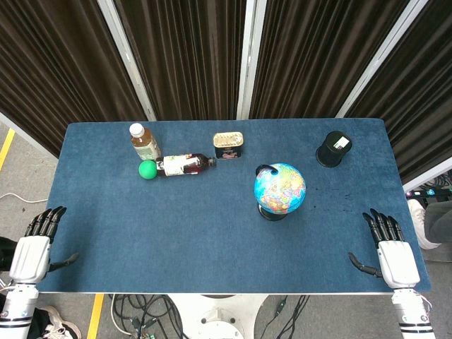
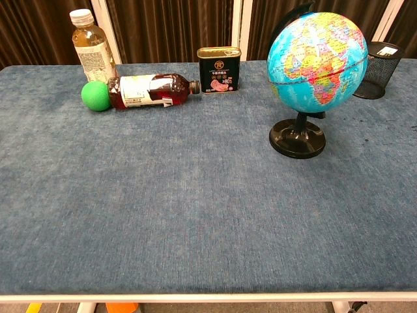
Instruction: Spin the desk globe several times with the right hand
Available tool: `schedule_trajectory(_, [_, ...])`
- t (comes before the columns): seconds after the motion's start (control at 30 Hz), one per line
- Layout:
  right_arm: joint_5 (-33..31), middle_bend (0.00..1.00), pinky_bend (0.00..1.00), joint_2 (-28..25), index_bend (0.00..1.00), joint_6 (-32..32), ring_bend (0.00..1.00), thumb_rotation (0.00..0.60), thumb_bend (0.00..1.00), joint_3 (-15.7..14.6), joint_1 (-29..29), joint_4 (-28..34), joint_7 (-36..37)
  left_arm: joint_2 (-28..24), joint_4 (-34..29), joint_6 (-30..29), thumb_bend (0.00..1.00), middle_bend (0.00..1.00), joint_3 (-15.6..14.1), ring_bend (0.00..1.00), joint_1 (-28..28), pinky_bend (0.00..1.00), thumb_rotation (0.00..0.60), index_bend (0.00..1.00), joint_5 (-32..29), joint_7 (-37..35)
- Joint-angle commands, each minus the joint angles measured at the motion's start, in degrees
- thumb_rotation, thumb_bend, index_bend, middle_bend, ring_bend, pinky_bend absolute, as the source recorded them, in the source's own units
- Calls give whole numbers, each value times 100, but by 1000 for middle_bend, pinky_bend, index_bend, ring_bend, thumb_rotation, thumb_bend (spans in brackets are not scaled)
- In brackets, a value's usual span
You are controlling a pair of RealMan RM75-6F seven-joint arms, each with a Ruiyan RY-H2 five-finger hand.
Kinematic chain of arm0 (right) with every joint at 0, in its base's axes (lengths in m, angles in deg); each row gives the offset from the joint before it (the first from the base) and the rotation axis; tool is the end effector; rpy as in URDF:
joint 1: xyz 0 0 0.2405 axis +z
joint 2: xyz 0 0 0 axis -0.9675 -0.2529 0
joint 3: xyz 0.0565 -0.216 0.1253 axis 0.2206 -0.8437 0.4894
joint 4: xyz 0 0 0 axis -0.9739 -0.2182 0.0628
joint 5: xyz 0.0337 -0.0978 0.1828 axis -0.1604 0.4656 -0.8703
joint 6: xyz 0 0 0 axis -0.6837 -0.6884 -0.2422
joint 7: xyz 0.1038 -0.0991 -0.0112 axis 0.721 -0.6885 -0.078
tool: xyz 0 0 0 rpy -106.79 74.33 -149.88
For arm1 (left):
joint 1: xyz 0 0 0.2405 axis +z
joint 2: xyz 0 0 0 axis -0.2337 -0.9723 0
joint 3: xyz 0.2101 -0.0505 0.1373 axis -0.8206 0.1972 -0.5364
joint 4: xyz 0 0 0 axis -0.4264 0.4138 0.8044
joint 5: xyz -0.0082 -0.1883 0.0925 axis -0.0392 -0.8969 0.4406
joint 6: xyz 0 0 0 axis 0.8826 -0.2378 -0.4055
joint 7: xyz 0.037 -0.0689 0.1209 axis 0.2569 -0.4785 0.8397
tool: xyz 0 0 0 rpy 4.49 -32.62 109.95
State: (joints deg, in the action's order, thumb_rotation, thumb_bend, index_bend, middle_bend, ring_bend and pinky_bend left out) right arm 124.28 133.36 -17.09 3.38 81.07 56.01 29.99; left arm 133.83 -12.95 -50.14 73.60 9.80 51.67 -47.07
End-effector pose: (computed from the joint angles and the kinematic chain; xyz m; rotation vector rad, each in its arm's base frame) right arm -0.3110 -0.1723 0.1091 1.4258 -0.9845 0.9527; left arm -0.3258 0.1698 0.1083 -1.3569 -0.9641 -1.0065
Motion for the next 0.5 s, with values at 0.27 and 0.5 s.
schedule_trajectory(0.27, [180,0,0,-2,0,-65,0,395,177,102,34,122,-35,-11,-22,62,89,77,-3,40,-23,113,600,69,-16,-5])
schedule_trajectory(0.5, [558,0,0,17,0,-254,0,393,31,518,350,874,-826,71,65,125,89,77,-38,41,-44,94,600,70,-5,12])
